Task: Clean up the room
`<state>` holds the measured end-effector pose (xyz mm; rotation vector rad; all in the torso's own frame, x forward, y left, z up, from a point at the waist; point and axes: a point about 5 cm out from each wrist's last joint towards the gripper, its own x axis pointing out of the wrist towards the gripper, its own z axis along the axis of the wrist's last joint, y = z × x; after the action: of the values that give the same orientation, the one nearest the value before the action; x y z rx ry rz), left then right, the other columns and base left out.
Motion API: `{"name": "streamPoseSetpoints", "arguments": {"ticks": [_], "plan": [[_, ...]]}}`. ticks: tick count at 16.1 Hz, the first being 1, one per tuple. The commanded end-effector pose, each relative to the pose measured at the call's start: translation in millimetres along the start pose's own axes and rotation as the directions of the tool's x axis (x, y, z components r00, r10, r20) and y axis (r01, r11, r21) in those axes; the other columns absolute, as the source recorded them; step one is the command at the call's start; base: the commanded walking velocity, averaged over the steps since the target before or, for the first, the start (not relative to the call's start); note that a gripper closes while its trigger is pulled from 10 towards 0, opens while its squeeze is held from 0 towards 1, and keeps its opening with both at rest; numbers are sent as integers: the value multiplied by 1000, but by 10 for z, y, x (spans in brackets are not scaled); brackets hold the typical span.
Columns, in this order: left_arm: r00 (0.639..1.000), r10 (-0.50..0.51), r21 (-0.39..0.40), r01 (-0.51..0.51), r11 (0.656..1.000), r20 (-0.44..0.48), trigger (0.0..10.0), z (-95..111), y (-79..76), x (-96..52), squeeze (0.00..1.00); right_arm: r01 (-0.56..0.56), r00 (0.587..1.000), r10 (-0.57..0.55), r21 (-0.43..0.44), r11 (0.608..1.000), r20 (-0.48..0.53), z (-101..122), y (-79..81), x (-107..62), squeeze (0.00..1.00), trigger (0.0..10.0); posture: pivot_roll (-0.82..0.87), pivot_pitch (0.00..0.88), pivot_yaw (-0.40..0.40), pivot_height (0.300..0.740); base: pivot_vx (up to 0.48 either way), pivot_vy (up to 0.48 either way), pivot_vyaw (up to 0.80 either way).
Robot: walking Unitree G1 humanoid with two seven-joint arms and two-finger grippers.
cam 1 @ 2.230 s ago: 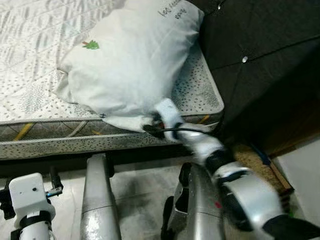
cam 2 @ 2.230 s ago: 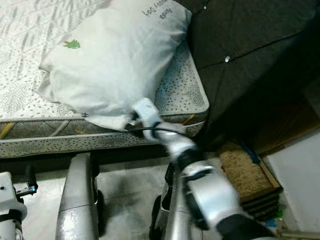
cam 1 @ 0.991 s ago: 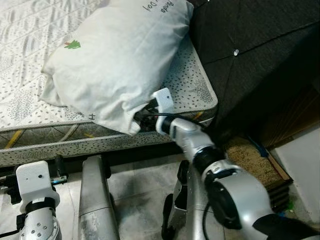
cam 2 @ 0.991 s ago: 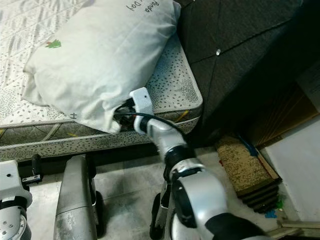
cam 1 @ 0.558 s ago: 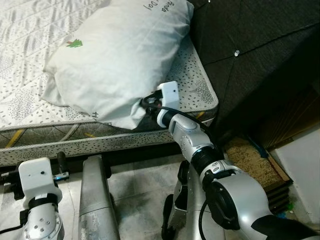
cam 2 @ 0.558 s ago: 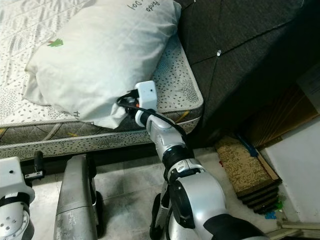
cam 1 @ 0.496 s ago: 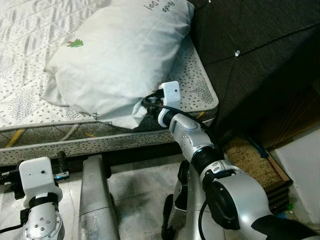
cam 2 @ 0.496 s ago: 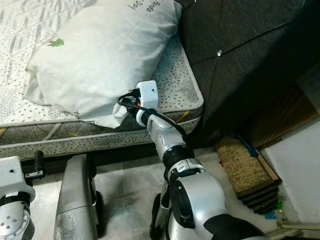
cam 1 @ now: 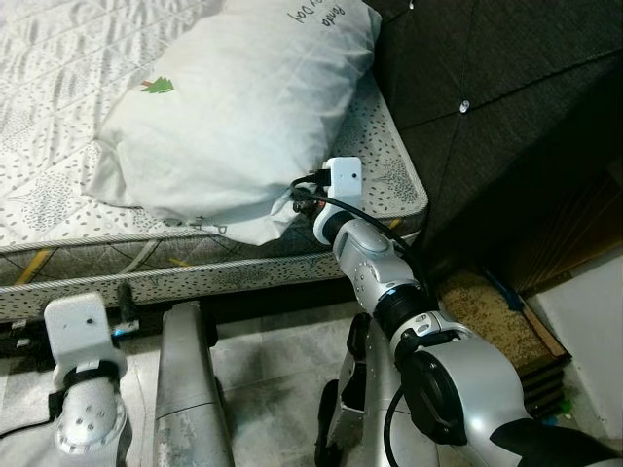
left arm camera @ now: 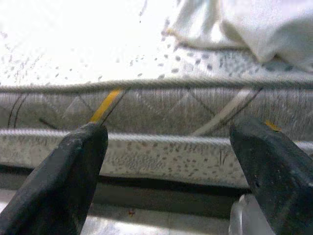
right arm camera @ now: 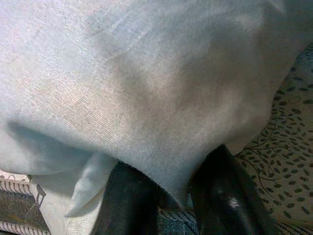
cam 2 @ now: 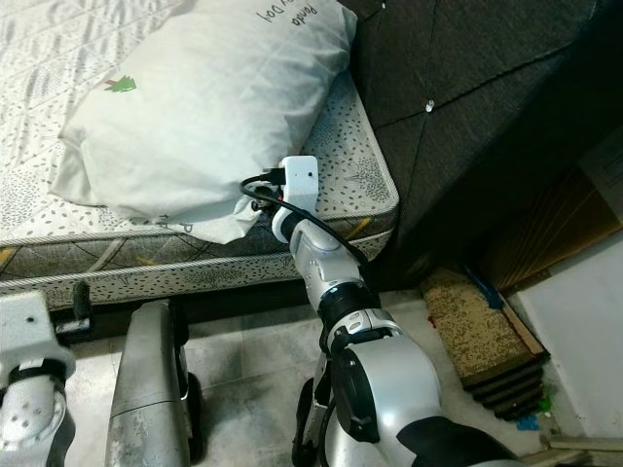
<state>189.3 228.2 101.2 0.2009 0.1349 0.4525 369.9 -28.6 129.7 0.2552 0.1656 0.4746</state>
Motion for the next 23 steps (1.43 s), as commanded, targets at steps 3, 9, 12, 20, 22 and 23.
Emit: {"name": "streamPoseSetpoints", "arguments": {"ticks": [3, 9, 12, 20, 22, 23], "plan": [[1000, -16, 11, 16, 1000, -6, 10000, -23, -38, 35, 0, 48, 994, -52, 49, 998, 94, 222, 36, 66, 0, 0, 189, 91, -112, 516, 0, 0, 0], [1000, -25, 1, 25, 1000, 7, 10000, -8, -96, 86, 0, 305, 933, -299, -2, 952, 200, 797, -676, -75, 0, 0, 185, 69, -114, 516, 0, 0, 0], [1000, -25, -8, 25, 1000, 13, 10000, 0, -92, 91, 0, 398, 894, -374, -55, 916, 249, 1070, -959, -199, 0, 0, 188, 65, -118, 516, 0, 0, 0], [999, -39, -23, 39, 999, 7, 10000, -21, -86, 76, 0, 649, 759, -621, -300, 699, 195, 953, -1959, -977, 0, 0, 157, 82, -98, 516, 0, 0, 0], [999, -46, -17, 46, 999, 9, 10000, -18, -82, 99, 0, 638, 762, -635, -317, 702, 128, 597, -2003, -1075, 0, 0, 153, 80, -88, 516, 0, 0, 0], [999, -47, -16, 48, 999, 11, 10000, -12, -81, 116, 0, 611, 781, -618, -317, 725, 92, 428, -1961, -1071, 0, 0, 150, 78, -83, 516, 0, 0, 0]]}}
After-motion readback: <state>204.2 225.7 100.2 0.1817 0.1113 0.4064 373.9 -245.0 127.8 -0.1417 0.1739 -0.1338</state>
